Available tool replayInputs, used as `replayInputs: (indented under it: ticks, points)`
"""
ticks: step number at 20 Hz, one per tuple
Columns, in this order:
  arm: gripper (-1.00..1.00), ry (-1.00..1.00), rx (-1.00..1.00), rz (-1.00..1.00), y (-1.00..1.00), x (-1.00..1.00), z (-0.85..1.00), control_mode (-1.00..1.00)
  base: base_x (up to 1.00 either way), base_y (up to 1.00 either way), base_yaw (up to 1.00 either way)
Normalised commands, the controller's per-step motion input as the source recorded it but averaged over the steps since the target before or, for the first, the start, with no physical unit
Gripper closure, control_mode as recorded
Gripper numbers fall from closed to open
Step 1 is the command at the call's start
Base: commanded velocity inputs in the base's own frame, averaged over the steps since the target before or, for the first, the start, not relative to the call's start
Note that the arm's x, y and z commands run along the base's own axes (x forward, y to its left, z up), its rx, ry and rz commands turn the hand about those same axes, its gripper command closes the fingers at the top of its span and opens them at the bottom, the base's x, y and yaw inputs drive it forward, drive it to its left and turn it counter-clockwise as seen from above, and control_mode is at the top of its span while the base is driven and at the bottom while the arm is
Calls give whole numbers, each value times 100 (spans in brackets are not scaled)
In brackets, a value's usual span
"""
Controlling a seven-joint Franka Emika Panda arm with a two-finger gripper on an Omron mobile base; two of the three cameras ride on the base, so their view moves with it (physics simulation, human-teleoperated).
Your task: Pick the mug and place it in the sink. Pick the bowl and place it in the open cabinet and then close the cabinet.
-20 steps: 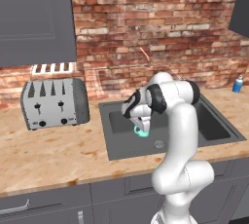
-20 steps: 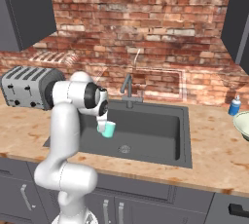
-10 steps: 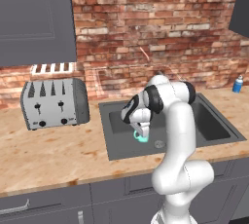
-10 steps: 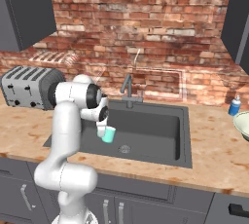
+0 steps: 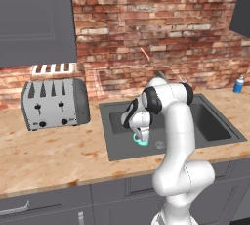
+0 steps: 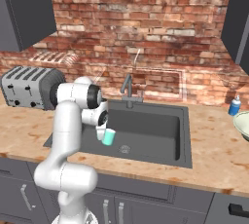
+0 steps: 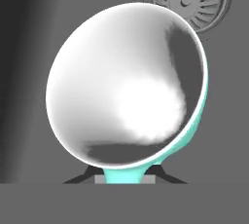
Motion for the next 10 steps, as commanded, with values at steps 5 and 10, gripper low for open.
replayInputs:
  ticks: [5, 10]
  points:
    - [100, 0, 1, 0, 0, 4, -46, -100, 0, 0, 0]
    - [-100, 0, 3, -1, 0, 0, -58, -100, 0, 0, 0]
